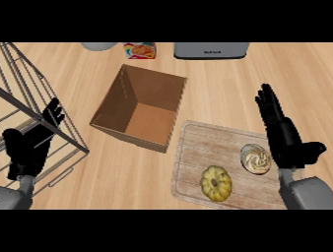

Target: Pick the cupcake from the cutting board and place it in the cardboard box

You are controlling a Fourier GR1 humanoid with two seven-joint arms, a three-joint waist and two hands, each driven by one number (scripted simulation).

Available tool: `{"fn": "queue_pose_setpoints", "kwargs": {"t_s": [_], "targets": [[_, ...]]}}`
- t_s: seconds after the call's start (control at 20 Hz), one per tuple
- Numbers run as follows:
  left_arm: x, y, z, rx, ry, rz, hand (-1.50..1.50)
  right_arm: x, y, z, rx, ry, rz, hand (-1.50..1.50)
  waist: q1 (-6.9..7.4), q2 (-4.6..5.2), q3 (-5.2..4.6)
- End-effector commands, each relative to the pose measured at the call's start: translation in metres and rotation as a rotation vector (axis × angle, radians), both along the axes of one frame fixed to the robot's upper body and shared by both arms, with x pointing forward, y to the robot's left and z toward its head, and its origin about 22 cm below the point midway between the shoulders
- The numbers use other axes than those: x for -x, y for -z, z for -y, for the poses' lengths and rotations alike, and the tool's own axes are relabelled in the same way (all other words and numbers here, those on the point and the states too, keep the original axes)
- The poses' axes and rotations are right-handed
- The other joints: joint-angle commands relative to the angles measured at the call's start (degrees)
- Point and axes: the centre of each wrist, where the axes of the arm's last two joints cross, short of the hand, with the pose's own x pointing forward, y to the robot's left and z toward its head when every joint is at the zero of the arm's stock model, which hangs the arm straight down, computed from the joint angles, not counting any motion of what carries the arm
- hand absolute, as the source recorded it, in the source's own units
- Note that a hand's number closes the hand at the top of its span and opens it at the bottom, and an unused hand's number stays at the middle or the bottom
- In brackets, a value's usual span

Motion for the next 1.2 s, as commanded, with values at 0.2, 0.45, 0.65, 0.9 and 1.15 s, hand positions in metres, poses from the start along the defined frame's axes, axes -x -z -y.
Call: {"fn": "queue_pose_setpoints", "kwargs": {"t_s": [0.2, 0.45, 0.65, 0.9, 1.15], "targets": [[0.007, -0.012, -0.003, -0.176, -0.031, 0.091, 0.0, -0.028, -0.078, 0.03, -0.028, 0.197, 0.315, -1.5, 0.35, 1.92, -0.5], [0.024, 0.008, 0.003, -0.124, -0.023, 0.034, 0.0, -0.009, -0.012, 0.055, 0.15, 0.697, 0.078, -1.5, -0.78, 2.13, -0.62], [0.02, -0.003, -0.006, -0.136, -0.004, 0.038, 0.0, 0.016, 0.0, 0.038, 0.116, 0.703, 0.178, -1.5, -0.05, 2.04, -0.52], [0.02, 0.008, 0.004, -0.154, 0.003, 0.05, 0.0, 0.038, -0.002, 0.059, 0.44, 0.537, 0.019, -1.5, -0.3, 1.93, -0.76], [0.012, 0.0, -0.007, -0.13, -0.001, 0.046, 0.0, 0.04, -0.039, 0.097, 0.719, 0.419, -0.183, -1.5, -0.21, 1.87, -0.95]]}}
